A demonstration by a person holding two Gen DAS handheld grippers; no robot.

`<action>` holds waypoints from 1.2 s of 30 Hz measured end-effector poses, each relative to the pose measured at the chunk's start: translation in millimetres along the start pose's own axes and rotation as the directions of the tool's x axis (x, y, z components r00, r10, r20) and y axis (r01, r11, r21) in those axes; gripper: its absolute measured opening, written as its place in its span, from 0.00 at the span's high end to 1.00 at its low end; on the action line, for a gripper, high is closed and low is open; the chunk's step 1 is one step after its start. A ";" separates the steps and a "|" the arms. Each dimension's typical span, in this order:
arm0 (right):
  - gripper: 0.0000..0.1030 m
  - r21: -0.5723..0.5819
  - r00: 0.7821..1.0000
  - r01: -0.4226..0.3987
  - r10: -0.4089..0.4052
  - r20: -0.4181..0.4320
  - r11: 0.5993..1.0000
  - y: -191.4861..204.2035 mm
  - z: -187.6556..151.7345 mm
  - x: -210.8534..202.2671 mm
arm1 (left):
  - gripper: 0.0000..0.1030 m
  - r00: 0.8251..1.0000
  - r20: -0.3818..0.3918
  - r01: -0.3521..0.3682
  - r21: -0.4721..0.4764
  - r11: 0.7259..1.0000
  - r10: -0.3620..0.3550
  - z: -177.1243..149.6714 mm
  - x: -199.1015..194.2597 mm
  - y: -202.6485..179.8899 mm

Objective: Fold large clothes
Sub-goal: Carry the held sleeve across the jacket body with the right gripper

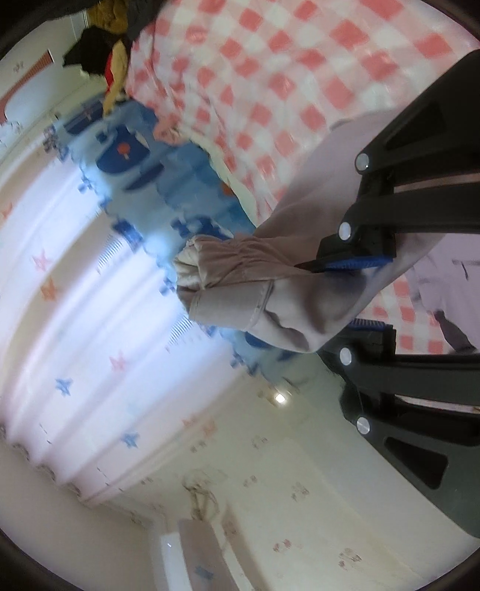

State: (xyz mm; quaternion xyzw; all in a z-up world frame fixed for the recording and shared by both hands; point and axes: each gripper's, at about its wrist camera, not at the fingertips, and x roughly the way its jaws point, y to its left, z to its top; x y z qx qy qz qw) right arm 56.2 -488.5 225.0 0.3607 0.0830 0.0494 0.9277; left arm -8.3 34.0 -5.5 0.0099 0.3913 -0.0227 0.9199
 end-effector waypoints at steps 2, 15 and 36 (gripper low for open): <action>0.78 -0.015 0.999 -0.028 0.028 -0.025 0.999 18.0 -14.4 11.1 | 0.08 1.000 0.000 0.004 -0.005 1.000 -0.004 0.5 -2.3 6.7; 0.78 -0.065 0.964 -0.178 0.161 -0.212 0.982 105.5 -110.4 84.8 | 0.08 0.999 0.035 0.003 -0.037 0.999 -0.002 1.4 -21.4 40.6; 0.78 -0.126 0.912 -0.191 0.129 -0.389 0.973 140.0 -238.2 159.9 | 0.08 0.999 0.041 0.026 -0.078 0.997 -0.023 3.5 -27.2 52.3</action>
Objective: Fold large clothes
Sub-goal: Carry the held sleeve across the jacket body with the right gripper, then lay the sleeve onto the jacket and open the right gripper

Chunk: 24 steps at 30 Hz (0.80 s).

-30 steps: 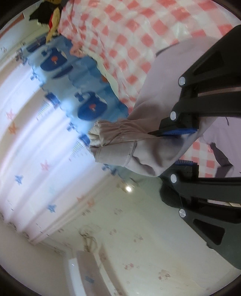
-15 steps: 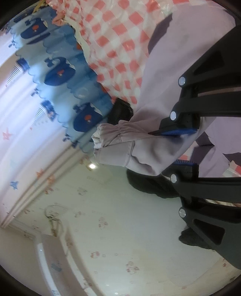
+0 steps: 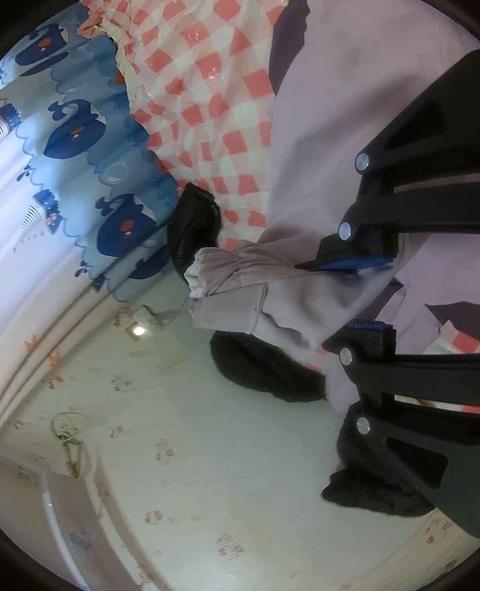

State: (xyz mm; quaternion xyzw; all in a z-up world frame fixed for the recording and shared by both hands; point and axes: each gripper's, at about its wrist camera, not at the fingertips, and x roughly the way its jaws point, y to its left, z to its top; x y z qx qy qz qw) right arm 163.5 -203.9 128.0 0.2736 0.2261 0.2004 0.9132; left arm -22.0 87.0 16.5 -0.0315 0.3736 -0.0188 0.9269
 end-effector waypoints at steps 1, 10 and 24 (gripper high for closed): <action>0.78 -0.011 1.000 0.008 -0.008 -0.010 1.000 1.1 -5.7 6.1 | 0.08 1.000 -0.007 0.001 -0.011 1.000 -0.001 0.6 1.1 3.3; 0.78 -0.144 0.984 0.108 -0.127 -0.129 0.984 5.0 -79.0 73.4 | 0.08 0.999 -0.023 -0.028 -0.156 0.987 0.025 9.6 4.2 54.8; 0.76 -0.247 0.948 0.177 -0.232 -0.217 0.953 1.2 -132.0 129.7 | 0.08 1.000 -0.027 0.001 -0.167 0.986 -0.006 11.6 5.4 57.0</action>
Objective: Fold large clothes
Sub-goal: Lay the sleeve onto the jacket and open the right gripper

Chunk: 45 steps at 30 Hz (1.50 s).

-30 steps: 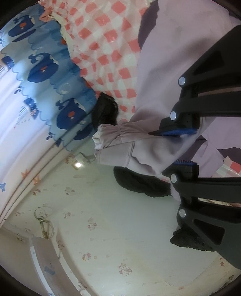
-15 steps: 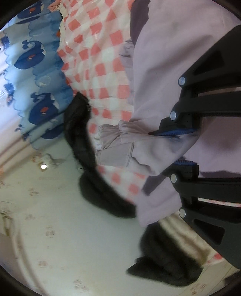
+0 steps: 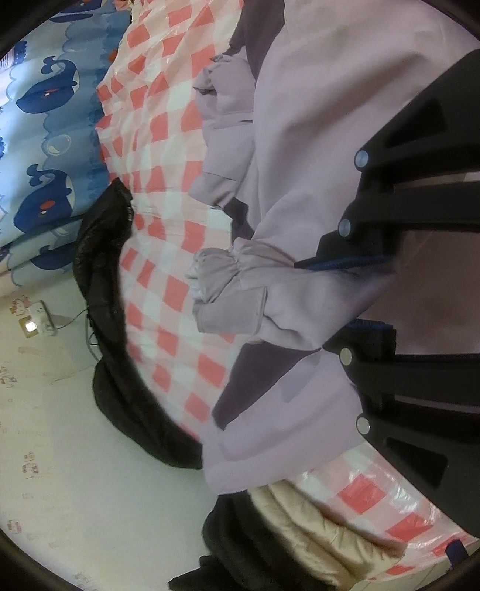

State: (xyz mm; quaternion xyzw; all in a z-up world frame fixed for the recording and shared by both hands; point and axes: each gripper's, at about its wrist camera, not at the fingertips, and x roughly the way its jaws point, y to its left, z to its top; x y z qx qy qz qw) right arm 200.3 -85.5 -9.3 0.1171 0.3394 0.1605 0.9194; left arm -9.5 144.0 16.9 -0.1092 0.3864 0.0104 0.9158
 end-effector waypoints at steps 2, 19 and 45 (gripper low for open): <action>0.76 0.001 1.000 0.002 -0.002 -0.004 1.000 -0.3 -1.8 2.6 | 0.08 1.000 -0.001 0.003 -0.004 1.000 -0.003 0.3 0.4 0.9; 0.28 0.031 0.972 -0.176 0.179 -0.153 0.984 -1.3 -19.3 14.4 | 0.08 0.998 -0.042 0.037 -0.005 0.999 -0.037 -2.4 12.6 -13.6; 0.24 0.334 0.992 0.078 -0.106 0.066 0.939 -269.1 -38.8 -118.8 | 0.07 0.973 -0.098 -0.135 0.498 0.857 0.211 46.2 244.1 -190.0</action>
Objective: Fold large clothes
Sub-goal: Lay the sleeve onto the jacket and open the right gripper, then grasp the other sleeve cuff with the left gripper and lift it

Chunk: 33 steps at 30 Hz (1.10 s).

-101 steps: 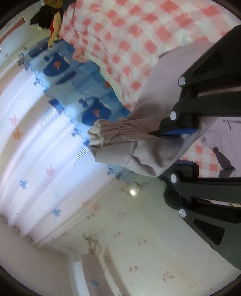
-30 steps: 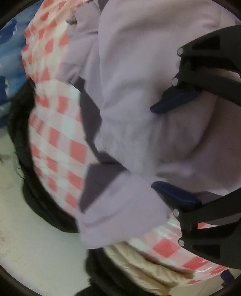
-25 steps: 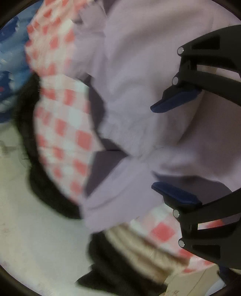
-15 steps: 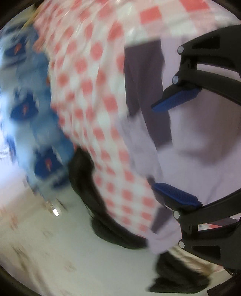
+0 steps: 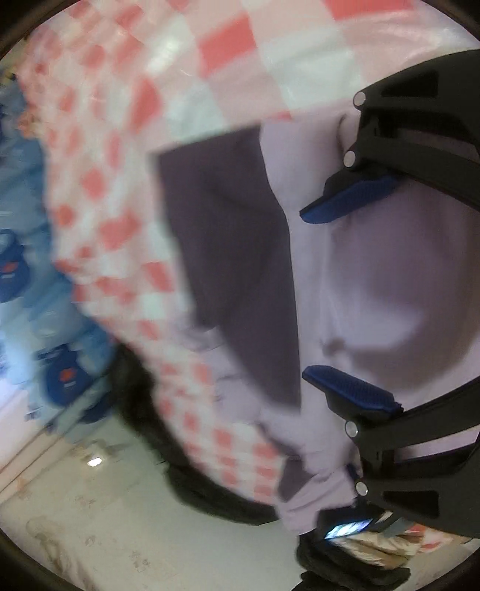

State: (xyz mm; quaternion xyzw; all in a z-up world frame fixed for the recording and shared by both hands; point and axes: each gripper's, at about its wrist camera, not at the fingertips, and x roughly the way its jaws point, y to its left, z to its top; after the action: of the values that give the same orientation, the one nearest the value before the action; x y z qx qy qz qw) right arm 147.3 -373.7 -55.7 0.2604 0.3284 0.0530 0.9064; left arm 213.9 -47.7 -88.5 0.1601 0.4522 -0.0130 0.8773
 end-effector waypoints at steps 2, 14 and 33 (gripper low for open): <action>0.11 -0.046 0.998 0.007 -0.003 0.070 0.999 10.6 -3.1 -19.3 | 0.07 1.000 -0.006 -0.003 0.007 1.000 0.003 3.4 -3.8 0.3; 0.07 -0.098 0.997 0.014 -0.006 0.077 0.995 -2.3 -47.9 -8.5 | 0.07 0.967 0.226 -0.039 -0.333 0.942 0.119 136.7 -106.9 253.2; 0.07 -0.101 0.997 0.000 0.008 0.081 0.995 -5.7 -51.2 -3.5 | 0.07 0.983 -0.139 -0.011 -0.696 0.718 -0.119 75.0 27.8 490.4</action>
State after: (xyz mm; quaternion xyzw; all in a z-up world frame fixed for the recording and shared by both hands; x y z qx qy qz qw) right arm 112.2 -357.1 -89.8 0.2171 0.2876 0.0607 0.9308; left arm 371.8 398.7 61.7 -0.1926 0.5030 0.1457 0.8299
